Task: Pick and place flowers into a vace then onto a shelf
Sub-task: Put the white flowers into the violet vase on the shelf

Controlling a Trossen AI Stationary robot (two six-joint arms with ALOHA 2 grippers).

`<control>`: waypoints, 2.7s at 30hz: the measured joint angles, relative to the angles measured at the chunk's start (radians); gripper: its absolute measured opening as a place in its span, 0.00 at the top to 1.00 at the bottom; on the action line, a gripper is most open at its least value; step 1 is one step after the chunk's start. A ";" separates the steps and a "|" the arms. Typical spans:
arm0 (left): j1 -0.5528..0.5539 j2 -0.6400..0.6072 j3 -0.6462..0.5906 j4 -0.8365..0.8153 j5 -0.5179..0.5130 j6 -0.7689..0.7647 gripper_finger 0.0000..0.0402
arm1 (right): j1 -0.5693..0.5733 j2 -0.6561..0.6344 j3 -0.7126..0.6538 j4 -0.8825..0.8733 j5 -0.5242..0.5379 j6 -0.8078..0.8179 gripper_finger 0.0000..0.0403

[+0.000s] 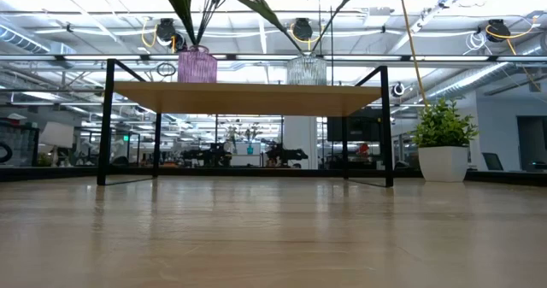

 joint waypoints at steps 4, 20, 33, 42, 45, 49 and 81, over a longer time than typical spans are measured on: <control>0.000 0.000 0.000 -0.079 0.000 -0.001 0.93 | 0.000 0.000 0.000 0.000 -0.002 0.000 0.55; 0.000 0.000 0.000 -0.093 -0.018 -0.007 0.89 | 0.000 0.000 0.000 -0.001 -0.003 -0.001 0.55; 0.000 -0.012 0.000 0.014 -0.043 -0.032 0.59 | 0.000 0.000 0.000 -0.001 -0.002 0.000 0.55; 0.000 -0.156 0.000 0.091 -0.063 -0.018 0.55 | -0.001 -0.039 0.000 -0.018 -0.001 -0.010 0.55; 0.000 -0.214 0.000 0.157 -0.059 -0.030 0.55 | -0.001 -0.062 0.000 -0.058 0.000 -0.027 0.55; 0.000 -0.286 0.000 0.190 -0.053 -0.063 0.55 | -0.001 -0.096 0.000 -0.115 0.001 -0.027 0.55; -0.119 -0.179 0.001 0.058 0.023 -0.137 0.55 | -0.001 -0.112 0.000 -0.145 0.001 -0.031 0.55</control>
